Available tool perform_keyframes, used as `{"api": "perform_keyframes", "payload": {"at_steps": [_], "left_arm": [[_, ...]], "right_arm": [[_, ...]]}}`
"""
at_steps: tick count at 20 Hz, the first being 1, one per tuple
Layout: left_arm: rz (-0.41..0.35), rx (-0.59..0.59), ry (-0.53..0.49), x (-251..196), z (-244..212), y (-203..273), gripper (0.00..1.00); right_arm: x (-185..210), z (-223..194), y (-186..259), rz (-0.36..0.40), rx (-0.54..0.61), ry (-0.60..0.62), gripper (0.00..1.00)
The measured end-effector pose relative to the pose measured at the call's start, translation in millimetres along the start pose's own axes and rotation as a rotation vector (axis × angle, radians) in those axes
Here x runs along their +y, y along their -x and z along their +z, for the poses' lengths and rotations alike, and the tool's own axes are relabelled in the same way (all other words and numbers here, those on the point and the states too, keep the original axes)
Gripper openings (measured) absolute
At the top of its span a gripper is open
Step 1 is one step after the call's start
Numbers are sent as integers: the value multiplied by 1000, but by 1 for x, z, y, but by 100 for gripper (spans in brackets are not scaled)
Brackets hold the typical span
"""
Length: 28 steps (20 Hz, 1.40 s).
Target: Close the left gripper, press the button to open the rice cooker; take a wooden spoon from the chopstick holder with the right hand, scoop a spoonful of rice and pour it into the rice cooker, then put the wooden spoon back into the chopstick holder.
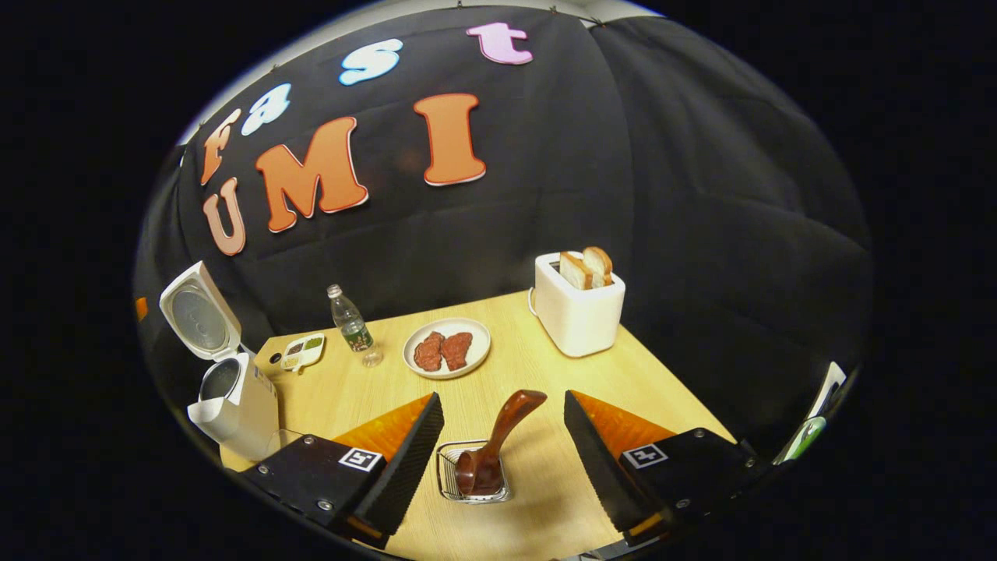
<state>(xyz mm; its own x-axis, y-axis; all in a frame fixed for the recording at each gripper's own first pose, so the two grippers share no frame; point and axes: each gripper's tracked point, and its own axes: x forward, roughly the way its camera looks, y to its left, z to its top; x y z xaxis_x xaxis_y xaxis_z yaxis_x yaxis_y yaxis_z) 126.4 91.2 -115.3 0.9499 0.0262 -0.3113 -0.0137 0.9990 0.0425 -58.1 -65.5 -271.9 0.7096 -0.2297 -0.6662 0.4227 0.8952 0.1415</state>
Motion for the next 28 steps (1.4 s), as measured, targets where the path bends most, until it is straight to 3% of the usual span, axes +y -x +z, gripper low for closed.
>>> {"api": "perform_keyframes", "payload": {"at_steps": [1,3,6,7,11,16,17,21,28], "left_arm": [[-5,-7,-11,-5,1,8,5],[0,-13,-33,-13,-1,17,25],[20,-2,-65,-20,-10,32,46],[32,0,-77,-19,-13,37,60],[96,11,-94,-13,-21,59,88],[149,33,-102,-6,-32,70,89],[152,31,-107,-6,-32,72,89],[141,20,-112,-12,-29,67,88],[78,-4,-136,-25,-29,51,89]], "right_arm": [[-2,-9,-6,3,37,-19,96],[-1,-23,-20,21,98,-63,95],[-3,-35,-44,34,165,-108,92],[-4,-38,-51,35,181,-119,88],[0,-53,-81,68,265,-209,73],[7,-69,-99,74,293,-272,46],[6,-73,-99,64,296,-283,29],[7,-73,-93,49,246,-301,18],[10,-34,-55,60,38,-288,13]]}}
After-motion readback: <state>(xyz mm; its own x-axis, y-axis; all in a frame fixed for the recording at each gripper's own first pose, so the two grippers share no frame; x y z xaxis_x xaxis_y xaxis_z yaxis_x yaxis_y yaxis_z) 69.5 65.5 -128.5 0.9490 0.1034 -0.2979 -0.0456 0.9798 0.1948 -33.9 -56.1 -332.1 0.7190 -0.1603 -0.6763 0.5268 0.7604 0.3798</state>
